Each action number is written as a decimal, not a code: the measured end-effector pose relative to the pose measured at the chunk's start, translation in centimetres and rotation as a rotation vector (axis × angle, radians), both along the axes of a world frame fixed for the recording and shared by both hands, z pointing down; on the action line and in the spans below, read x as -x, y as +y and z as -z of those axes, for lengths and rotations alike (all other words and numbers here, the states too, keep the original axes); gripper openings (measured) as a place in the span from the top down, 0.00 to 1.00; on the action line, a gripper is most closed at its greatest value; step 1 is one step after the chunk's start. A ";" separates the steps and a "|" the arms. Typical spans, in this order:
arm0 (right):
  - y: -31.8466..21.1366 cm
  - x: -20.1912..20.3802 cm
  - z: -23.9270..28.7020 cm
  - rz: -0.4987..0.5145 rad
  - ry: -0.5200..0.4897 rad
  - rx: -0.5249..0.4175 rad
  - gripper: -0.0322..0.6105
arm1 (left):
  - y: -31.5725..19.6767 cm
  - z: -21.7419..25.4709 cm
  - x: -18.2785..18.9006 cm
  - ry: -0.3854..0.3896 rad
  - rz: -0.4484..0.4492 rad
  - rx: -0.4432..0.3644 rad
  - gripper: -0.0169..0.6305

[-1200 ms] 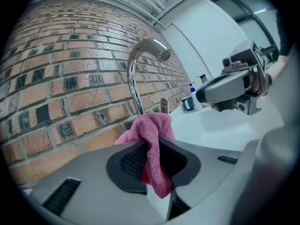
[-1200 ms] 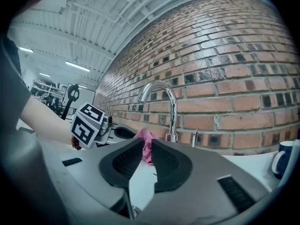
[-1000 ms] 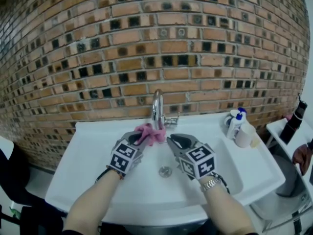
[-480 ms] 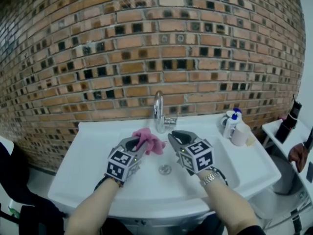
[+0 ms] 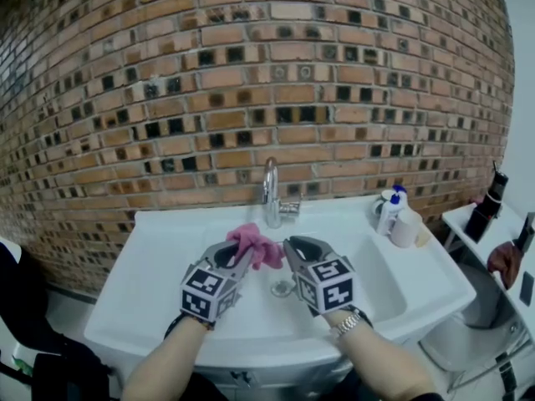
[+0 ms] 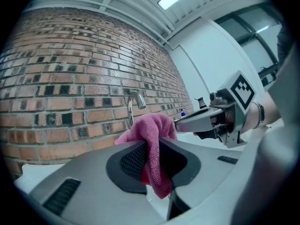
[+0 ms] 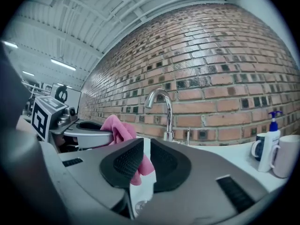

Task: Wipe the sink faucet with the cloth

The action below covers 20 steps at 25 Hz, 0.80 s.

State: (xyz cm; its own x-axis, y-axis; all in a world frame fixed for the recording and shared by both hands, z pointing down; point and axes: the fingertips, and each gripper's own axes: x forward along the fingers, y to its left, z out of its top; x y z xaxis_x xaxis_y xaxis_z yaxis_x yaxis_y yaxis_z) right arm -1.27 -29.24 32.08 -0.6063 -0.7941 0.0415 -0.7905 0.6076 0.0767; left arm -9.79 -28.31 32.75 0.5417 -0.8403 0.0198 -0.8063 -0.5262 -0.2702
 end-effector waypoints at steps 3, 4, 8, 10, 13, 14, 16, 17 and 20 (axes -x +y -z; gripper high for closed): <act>0.7 -0.1 -0.3 -0.027 0.022 -0.039 0.88 | 0.4 -0.1 0.5 0.014 0.003 -0.009 0.87; 0.9 -0.1 -0.4 -0.036 0.034 -0.061 0.89 | 0.5 -0.2 0.6 0.016 0.002 -0.010 0.87; 0.9 -0.8 -0.8 -0.067 0.071 -0.114 0.92 | 0.6 -0.4 0.6 0.016 -0.005 -0.010 0.87; 0.8 -1.2 -0.8 -0.073 0.055 -0.102 0.93 | 0.7 -0.4 0.5 0.009 -0.009 -0.012 0.87; 0.8 -1.2 -1.1 -0.067 0.056 -0.084 0.93 | 0.8 -0.4 0.4 0.005 -0.007 -0.018 0.87; 0.8 -1.1 -1.1 -0.062 0.061 -0.085 0.93 | 0.8 -0.5 0.4 0.001 -0.005 -0.018 0.87; 0.9 -0.8 -1.2 -0.054 0.072 -0.091 0.93 | 0.8 -0.8 0.4 -0.011 -0.001 -0.010 0.87; 1.0 -0.8 -1.3 -0.052 0.076 -0.093 0.93 | 0.7 -0.9 0.4 -0.017 0.000 -0.010 0.87; 1.0 -0.8 -1.4 -0.053 0.078 -0.090 0.93 | 0.7 -0.8 0.5 -0.023 0.009 -0.016 0.87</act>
State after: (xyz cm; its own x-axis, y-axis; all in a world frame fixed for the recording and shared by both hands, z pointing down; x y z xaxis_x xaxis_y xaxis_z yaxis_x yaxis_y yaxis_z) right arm -0.48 -28.26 33.45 -0.5614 -0.8274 0.0141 -0.8107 0.5533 0.1914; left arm -10.29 -27.65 33.57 0.5340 -0.8453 0.0189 -0.8043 -0.5147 -0.2969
